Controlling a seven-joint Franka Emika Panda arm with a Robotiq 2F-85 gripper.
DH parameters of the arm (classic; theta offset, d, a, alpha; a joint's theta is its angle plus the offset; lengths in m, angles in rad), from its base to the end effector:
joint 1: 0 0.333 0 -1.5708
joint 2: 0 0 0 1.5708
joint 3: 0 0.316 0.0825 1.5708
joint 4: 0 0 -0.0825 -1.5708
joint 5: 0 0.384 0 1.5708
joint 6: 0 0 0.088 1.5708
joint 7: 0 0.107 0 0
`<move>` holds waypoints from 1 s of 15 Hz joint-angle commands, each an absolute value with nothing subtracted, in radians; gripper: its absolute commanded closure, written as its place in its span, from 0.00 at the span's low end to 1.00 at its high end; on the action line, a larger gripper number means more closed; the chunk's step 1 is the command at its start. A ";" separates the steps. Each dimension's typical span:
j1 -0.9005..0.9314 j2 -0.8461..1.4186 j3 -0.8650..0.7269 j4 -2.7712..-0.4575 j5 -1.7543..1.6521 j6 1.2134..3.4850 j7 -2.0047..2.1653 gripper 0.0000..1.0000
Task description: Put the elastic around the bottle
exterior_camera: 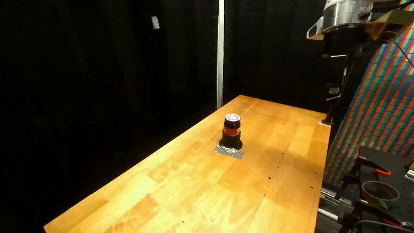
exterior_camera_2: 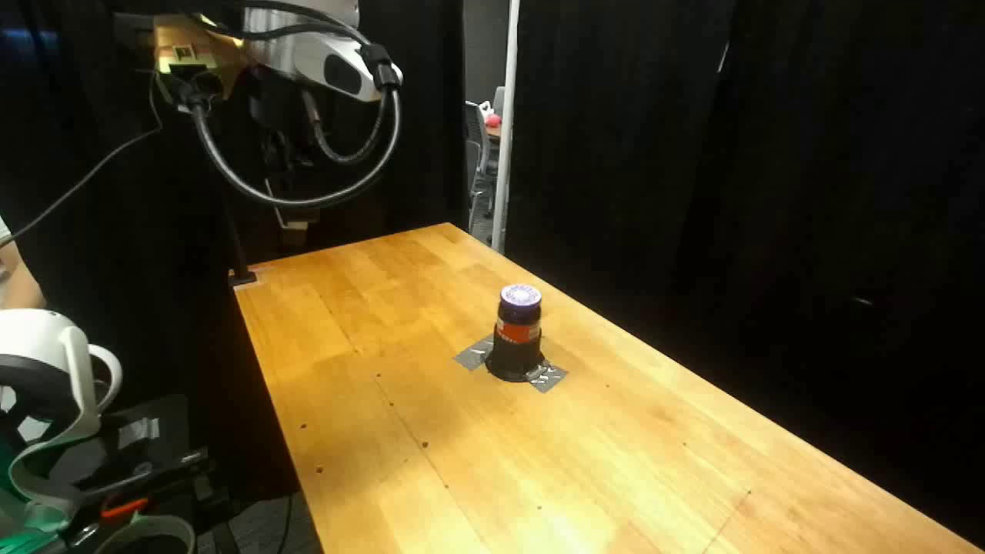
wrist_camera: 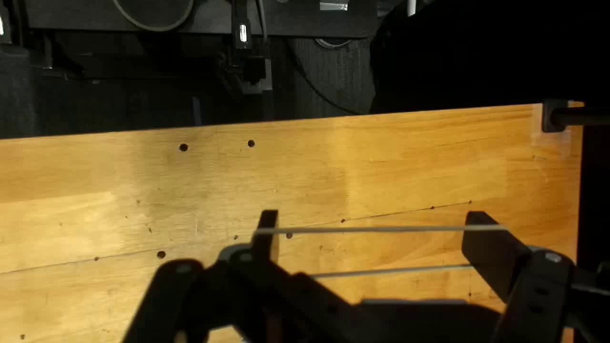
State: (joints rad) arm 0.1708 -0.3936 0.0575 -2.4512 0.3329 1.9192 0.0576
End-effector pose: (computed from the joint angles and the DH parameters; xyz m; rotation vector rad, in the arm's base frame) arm 0.3915 0.1151 0.4343 -2.8701 -0.0410 0.2522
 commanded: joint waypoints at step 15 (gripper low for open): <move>0.148 -0.313 0.096 -2.376 0.312 1.977 0.083 0.00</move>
State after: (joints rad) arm 0.1672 -0.3909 0.0618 -2.4434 0.3309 1.9215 0.0576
